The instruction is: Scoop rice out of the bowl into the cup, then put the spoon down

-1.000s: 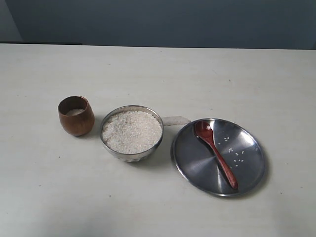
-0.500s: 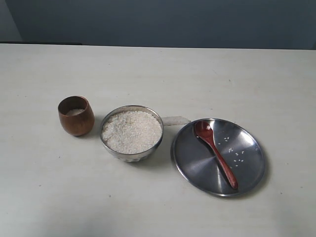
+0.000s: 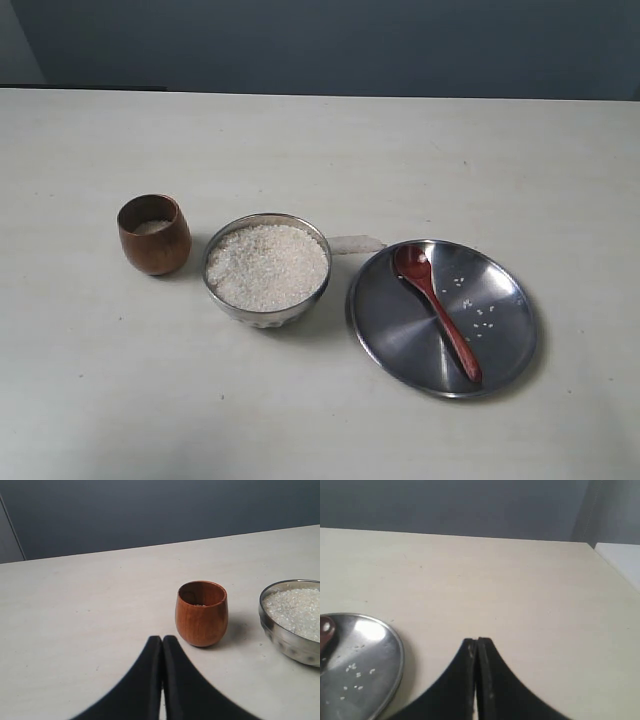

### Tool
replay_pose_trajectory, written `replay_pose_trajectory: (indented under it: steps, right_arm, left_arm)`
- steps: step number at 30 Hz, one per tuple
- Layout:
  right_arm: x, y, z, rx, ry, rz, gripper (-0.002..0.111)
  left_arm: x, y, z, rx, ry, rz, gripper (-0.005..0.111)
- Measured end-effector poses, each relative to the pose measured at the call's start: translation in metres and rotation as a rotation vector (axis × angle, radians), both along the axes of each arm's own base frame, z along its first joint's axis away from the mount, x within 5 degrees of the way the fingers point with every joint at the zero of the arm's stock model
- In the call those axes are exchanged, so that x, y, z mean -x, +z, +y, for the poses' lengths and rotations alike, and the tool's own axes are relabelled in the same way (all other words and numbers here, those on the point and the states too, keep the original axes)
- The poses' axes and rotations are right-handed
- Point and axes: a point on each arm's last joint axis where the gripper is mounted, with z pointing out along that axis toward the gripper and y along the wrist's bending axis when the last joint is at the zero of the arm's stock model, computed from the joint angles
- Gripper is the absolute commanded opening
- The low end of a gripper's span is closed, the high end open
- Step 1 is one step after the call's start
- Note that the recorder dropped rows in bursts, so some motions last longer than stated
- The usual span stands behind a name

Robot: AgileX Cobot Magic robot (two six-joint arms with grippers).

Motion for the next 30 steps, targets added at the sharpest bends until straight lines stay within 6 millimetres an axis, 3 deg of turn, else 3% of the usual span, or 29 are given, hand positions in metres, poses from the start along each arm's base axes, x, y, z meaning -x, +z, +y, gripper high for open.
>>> replay_pose_trajectory:
  steps: [30]
  right_arm:
    - [0.0001, -0.0002, -0.0001, -0.018, -0.012, 0.001, 0.000]
  left_arm:
    - [0.0000, 0.0000, 0.0000, 0.000, 0.000, 0.000, 0.000]
